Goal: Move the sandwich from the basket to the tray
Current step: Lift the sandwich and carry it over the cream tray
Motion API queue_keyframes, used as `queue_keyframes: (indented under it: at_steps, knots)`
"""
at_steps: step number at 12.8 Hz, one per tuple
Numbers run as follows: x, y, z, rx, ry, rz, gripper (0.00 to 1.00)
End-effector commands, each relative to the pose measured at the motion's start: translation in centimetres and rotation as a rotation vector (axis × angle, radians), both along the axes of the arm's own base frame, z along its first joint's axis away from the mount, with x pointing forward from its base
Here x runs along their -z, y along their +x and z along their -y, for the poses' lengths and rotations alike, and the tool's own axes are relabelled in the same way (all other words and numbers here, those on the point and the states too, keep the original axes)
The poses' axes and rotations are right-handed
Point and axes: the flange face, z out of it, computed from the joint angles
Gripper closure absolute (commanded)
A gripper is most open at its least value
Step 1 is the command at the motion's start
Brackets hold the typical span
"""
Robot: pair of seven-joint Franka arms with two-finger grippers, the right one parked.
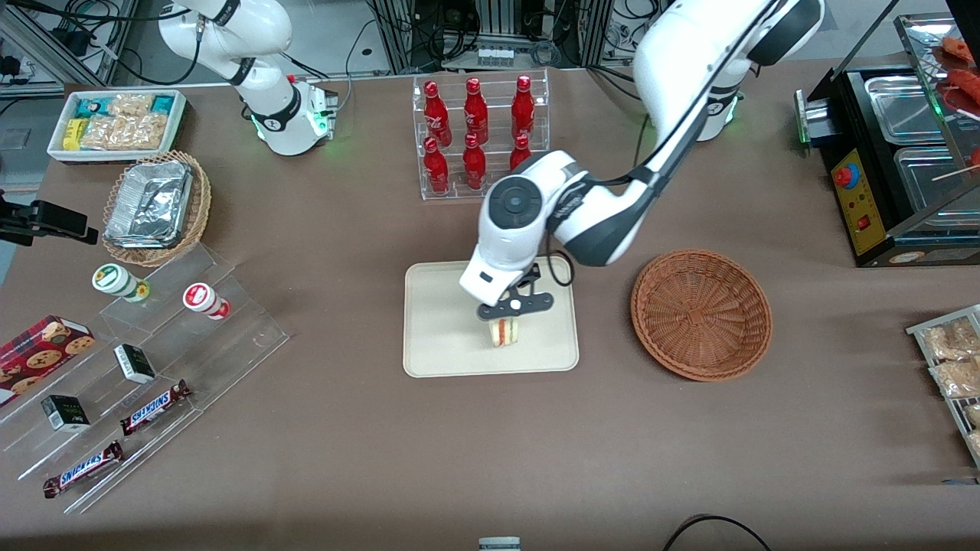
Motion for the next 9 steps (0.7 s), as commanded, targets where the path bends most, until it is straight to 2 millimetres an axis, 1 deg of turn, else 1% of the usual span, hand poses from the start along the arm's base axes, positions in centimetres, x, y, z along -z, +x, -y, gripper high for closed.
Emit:
queue_keyframes:
  at_steps: [1, 3, 5, 7, 9]
  knots:
    - [2.8, -0.4, 1.5, 0.066, 0.06, 0.035, 1.0]
    - [4.3, -0.6, 2.0, 0.071, 0.044, 0.036, 1.0]
    - [5.6, -1.8, 3.4, 0.101, 0.04, 0.044, 1.0]
    - [6.8, -1.9, 3.7, 0.114, 0.033, 0.048, 1.0]
    - [8.2, -1.9, 3.6, 0.131, 0.061, 0.062, 1.0]
